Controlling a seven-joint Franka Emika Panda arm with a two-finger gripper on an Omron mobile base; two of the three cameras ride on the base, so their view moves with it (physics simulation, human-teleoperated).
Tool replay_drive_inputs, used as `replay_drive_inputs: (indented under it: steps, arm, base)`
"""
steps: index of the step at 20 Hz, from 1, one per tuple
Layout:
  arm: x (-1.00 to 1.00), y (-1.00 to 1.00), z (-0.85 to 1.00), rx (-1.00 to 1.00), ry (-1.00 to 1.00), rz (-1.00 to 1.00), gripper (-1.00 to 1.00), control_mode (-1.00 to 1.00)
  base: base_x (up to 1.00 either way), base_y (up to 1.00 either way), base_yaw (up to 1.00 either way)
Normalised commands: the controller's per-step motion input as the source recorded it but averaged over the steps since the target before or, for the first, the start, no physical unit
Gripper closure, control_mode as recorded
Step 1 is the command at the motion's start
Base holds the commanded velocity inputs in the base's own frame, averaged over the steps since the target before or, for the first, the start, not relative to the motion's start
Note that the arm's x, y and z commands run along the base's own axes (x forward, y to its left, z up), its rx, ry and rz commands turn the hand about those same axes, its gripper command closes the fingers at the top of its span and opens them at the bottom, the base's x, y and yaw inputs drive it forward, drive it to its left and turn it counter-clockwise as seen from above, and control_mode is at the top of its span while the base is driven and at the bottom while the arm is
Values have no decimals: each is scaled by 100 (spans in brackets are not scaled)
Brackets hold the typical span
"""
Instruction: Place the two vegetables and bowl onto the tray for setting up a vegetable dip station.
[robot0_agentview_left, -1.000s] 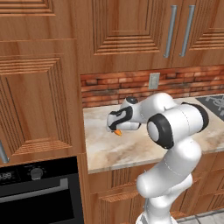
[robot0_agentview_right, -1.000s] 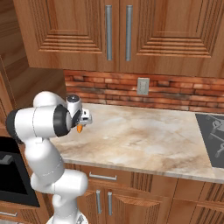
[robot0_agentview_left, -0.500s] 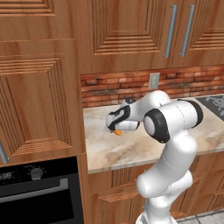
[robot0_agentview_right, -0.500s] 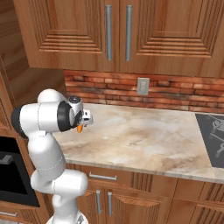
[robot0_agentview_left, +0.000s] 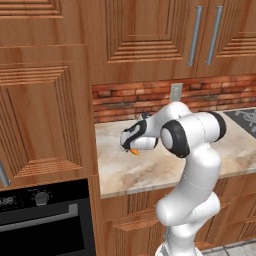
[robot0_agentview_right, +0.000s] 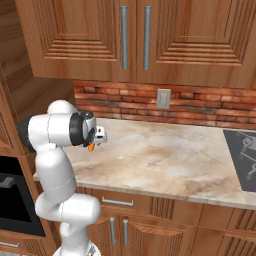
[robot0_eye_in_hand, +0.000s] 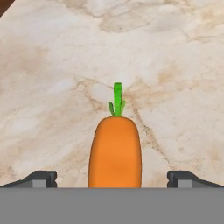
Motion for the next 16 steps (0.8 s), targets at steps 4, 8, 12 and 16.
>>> replay_drive_inputs:
  steps: [4, 8, 12, 16]
  arm:
    - [2, 0, -13, 0, 0, 0, -100, -100]
    - [0, 0, -20, 0, 6, 0, 100, -100]
    - [0, 0, -19, 0, 8, 0, 100, -100]
    - [-2, -3, -3, 0, 1, 2, 100, -100]
  base:
    - [0, 0, 0]
    - [0, 0, 0]
    - [0, 0, 0]
    - [0, 0, 0]
